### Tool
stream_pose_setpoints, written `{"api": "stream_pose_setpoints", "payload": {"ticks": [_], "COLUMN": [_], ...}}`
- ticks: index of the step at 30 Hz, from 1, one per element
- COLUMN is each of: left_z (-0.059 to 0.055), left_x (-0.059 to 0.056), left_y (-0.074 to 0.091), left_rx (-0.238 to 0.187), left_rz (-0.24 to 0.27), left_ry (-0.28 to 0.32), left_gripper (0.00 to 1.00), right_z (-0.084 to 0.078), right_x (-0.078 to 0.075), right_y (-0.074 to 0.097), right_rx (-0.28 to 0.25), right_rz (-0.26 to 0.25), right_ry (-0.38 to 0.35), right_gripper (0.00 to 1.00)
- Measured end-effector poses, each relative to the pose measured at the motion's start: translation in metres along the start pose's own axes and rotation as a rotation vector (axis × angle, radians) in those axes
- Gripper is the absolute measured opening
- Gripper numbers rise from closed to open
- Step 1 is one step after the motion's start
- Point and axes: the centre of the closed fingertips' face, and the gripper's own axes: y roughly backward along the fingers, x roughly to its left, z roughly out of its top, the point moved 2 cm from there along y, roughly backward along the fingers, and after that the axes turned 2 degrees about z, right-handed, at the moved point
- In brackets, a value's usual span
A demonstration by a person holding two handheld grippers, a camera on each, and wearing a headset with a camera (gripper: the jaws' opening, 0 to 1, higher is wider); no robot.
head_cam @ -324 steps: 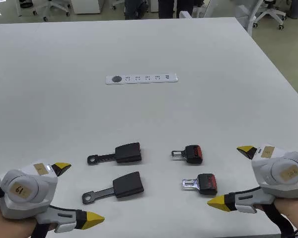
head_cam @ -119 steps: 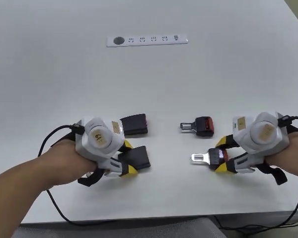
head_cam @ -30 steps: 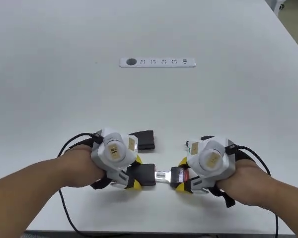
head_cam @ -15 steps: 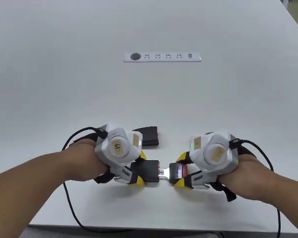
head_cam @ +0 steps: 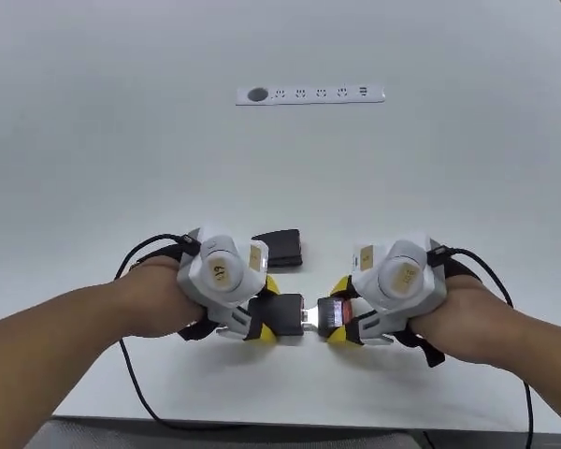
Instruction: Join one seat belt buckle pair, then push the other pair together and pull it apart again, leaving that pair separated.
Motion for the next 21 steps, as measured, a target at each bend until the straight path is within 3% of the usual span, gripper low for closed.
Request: {"api": "stream_pose_setpoints", "payload": {"ticks": [6, 15, 21], "left_z": [0.0030, 0.0043, 0.0022], "left_x": [-0.0022, -0.0028, -0.0008], "left_y": [0.0015, 0.0011, 0.0006], "left_rx": [-0.008, 0.002, 0.002], "left_rz": [0.000, -0.001, -0.002], "left_ry": [-0.004, -0.007, -0.006], "left_gripper": [0.33, 0.33, 0.33], "right_z": [0.0008, 0.0089, 0.0067], "right_x": [0.0009, 0.0021, 0.0001], "right_y": [-0.0001, -0.0048, -0.0043], "right_rx": [-0.003, 0.035, -0.003], "right_rz": [-0.002, -0.016, -0.009], "right_ry": [0.003, 0.038, 0.009], "right_gripper": [0.31, 0.31, 0.31]}}
